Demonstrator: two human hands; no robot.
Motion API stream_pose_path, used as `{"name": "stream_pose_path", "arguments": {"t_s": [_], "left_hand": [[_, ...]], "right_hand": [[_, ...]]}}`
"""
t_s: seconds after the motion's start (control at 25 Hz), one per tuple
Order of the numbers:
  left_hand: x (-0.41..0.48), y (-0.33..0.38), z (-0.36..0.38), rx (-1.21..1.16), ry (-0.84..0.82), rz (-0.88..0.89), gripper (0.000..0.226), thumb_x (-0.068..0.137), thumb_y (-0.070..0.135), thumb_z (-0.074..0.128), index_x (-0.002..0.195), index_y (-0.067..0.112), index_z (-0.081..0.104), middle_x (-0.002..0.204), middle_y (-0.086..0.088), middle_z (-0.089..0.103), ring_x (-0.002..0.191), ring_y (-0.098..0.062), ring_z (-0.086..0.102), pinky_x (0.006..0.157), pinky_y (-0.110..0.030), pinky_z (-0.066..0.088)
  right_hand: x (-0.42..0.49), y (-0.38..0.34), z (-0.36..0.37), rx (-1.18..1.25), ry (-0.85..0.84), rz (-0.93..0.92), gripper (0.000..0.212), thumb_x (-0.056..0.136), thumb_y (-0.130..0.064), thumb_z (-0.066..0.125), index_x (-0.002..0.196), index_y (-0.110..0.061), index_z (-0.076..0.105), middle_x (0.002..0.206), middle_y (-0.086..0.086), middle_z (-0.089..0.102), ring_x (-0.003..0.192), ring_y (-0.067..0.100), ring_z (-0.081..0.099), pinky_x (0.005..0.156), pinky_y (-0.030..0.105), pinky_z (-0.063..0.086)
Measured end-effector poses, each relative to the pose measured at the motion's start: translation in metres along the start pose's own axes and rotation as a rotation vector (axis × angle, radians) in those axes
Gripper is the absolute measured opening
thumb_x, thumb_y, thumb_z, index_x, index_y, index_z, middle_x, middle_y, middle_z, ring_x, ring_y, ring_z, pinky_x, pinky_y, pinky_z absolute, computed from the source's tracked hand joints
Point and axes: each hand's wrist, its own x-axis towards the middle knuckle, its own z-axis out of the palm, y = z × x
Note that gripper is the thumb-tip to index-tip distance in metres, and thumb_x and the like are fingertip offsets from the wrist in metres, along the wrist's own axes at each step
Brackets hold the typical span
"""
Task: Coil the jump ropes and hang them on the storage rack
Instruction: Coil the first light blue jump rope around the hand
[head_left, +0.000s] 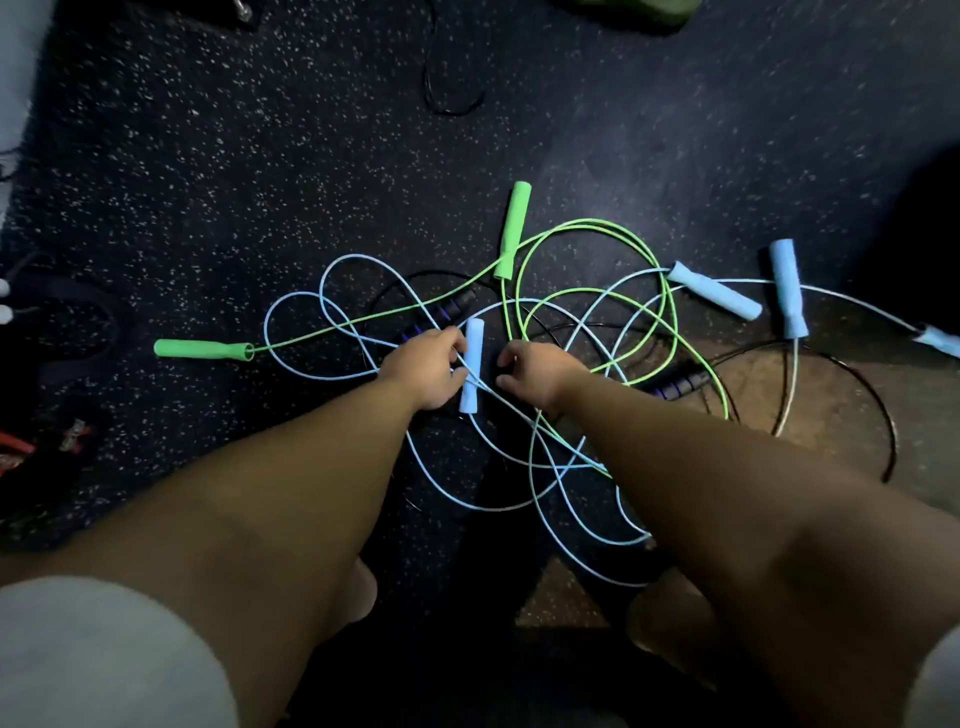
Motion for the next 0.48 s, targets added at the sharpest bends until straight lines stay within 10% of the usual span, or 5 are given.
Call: {"name": "stream_pose_path", "arguments": {"t_s": [0.48], "left_hand": [[-0.019,-0.010,0.010,-0.027,0.153,0.055,0.019,0.085,0.013,0.069,0.085,0.028,0.057,0.098,0.006,0.058,0.081,-0.022,0.061,0.073,-0.035,0.049]], "right_hand": [[-0.018,0.007,0.028,0.130,0.119,0.101,0.005,0.089,-0.023,0.067,0.092,-0.024,0.063,0.092,0.002,0.068,0.088,0.024,0.062,0.075,0.029,0.047]]}}
